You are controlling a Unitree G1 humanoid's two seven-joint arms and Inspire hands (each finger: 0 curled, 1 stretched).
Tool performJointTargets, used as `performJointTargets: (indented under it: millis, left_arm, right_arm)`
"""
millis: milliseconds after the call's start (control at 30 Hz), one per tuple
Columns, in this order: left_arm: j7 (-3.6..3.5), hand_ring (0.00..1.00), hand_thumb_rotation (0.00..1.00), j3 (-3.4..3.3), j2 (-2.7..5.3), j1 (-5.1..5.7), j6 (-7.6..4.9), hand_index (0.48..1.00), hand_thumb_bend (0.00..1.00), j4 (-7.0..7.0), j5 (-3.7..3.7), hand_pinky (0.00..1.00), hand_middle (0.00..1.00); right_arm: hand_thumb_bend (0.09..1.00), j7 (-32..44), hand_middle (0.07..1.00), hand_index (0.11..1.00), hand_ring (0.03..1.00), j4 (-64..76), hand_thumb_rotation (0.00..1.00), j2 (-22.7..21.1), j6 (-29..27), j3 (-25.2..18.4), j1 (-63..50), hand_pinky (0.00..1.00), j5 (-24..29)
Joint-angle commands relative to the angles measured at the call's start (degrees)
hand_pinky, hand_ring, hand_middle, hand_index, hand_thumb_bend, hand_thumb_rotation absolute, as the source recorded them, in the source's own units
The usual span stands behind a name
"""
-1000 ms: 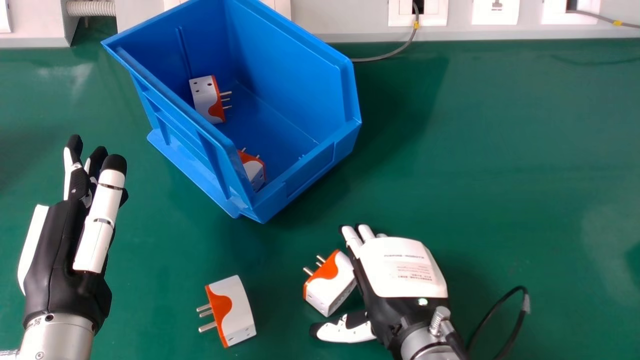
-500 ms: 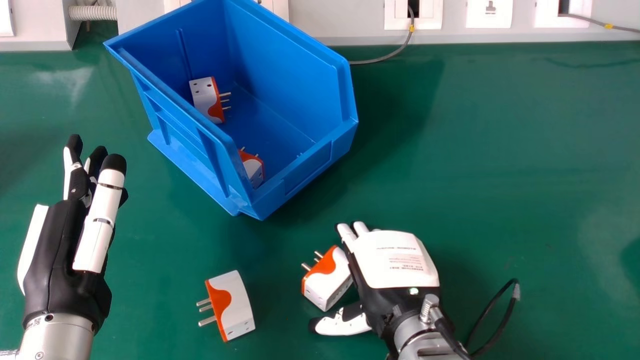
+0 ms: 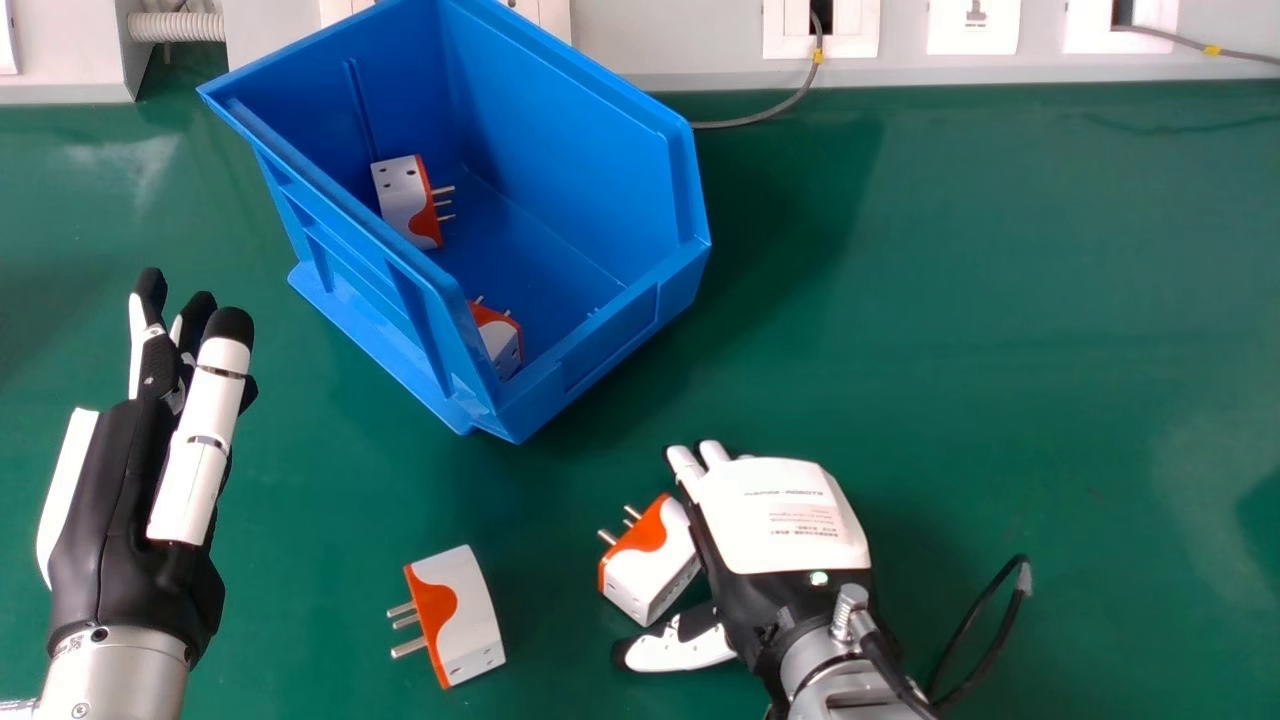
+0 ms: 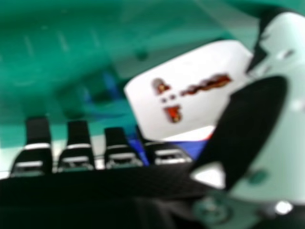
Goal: Pick all objects and put in blue box
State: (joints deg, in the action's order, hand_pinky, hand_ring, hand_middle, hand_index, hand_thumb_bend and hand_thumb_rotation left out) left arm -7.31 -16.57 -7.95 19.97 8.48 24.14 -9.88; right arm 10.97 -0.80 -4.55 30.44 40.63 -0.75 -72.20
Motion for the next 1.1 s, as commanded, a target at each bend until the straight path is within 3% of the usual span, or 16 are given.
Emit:
performJointTargets:
  millis: [0, 367, 767, 1067]
  left_arm:
    - [0.11, 1.00, 0.82, 0.07, -0.52, -0.69, -0.02, 1.000, 0.41, 1.33, -0.12, 0.95, 1.00]
    - [0.06, 1.00, 0.82, 0.25, -0.67, -1.15, 0.22, 1.000, 0.40, 0.96, 0.02, 0.95, 1.00]
    - [0.32, 1.00, 0.82, 0.48, -0.56, -1.34, 1.11, 1.000, 0.40, 1.48, 0.24, 0.95, 1.00]
    - [0.23, 1.00, 0.82, 0.32, -0.61, -1.55, 1.12, 1.000, 0.39, 1.17, 0.20, 0.95, 1.00]
  right_arm:
    - [0.524, 2.00, 0.956, 0.936, 0.918, -1.39, 0.48, 0.65, -1.23, 1.75, -0.10, 0.85, 1.67]
    - [0.527, 2.08, 0.951, 0.928, 0.914, -0.44, 0.48, 0.85, -1.70, 2.45, 0.57, 0.84, 1.38]
    - [0.504, 3.57, 0.946, 0.919, 0.905, 0.84, 0.48, 0.26, -2.64, 4.15, 1.32, 0.84, 0.53]
    - [0.507, 3.39, 0.931, 0.898, 0.895, 1.03, 0.46, 0.19, -4.18, 4.04, 2.29, 0.83, 1.60]
